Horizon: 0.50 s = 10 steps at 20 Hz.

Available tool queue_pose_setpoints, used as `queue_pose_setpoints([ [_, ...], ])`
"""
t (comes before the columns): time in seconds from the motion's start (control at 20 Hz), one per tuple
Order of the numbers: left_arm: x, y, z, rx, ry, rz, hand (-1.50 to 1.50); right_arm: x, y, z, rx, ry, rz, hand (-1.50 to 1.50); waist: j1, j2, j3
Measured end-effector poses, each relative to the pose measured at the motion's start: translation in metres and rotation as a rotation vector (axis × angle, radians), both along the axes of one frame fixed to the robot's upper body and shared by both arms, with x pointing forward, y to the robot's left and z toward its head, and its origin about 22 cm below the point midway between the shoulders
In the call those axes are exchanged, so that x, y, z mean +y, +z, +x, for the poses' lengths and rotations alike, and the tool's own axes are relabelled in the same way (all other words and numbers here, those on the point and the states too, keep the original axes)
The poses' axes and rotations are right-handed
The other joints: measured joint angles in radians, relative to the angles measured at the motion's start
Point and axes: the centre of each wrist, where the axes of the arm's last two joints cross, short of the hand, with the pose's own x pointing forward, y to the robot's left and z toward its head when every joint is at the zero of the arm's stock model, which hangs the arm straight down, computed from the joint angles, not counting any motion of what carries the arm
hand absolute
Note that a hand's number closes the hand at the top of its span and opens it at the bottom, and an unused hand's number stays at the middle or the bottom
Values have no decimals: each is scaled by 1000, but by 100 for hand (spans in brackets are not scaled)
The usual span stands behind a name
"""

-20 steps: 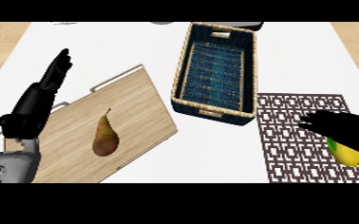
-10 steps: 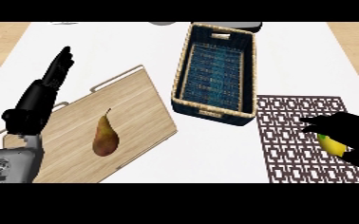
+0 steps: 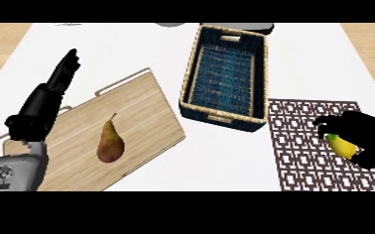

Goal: Pick the lemon from the placemat and place it in the basket

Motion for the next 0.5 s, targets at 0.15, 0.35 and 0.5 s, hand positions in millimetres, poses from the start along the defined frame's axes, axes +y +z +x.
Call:
queue_pose_setpoints([
  [0.15, 2, 2, 0, -3, 4, 4, 0, -18, 11, 9, -59, -241, 34, 150, 0, 8, 8],
  [0.35, 4, 0, 1, 3, 5, 4, 0, -40, 34, 23, -178, -560, 85, 150, 2, 14, 13],
  [0.5, 0, 4, 4, 3, -2, 3, 0, -43, 49, 37, -285, -690, 111, 150, 5, 16, 15],
])
